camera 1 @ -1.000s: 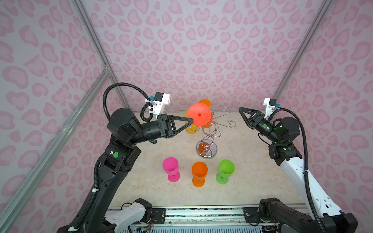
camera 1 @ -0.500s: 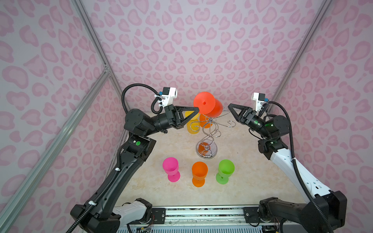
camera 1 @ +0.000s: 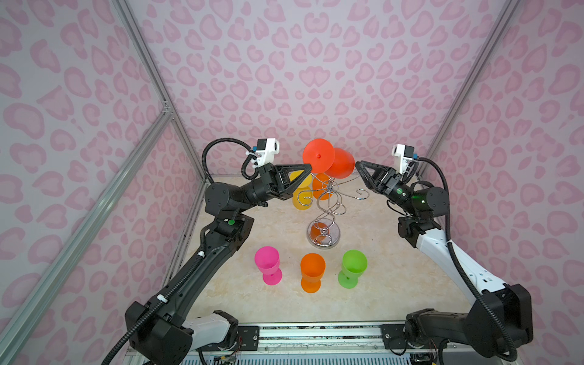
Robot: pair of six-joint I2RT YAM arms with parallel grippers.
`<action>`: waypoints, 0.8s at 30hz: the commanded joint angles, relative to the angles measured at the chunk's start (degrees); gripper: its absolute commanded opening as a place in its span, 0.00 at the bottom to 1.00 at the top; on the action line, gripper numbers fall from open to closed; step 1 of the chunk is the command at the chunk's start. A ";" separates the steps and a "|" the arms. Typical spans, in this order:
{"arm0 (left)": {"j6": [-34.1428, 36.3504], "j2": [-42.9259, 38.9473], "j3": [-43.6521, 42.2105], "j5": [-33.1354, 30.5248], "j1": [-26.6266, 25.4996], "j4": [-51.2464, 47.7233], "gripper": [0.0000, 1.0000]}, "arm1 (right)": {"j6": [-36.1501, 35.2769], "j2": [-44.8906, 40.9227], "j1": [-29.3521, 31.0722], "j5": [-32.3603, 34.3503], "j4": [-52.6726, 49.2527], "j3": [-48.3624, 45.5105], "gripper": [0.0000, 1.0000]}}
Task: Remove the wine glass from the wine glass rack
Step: 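Raise the red glass toward the right gripper while the right gripper grasps its bowl, then open the left gripper off the red glass's foot while the right gripper holds the bowl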
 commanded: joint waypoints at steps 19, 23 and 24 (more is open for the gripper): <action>-13.82 7.50 -0.99 -3.46 -0.16 20.99 0.02 | 2.81 4.35 2.03 -1.85 13.94 1.21 0.41; -17.78 10.00 -1.09 -5.18 -0.15 25.54 0.02 | 3.68 4.71 2.04 -2.59 17.83 1.07 0.40; -18.52 10.53 -1.09 -5.46 -0.15 26.46 0.02 | 3.95 4.83 2.08 -2.82 18.53 1.11 0.39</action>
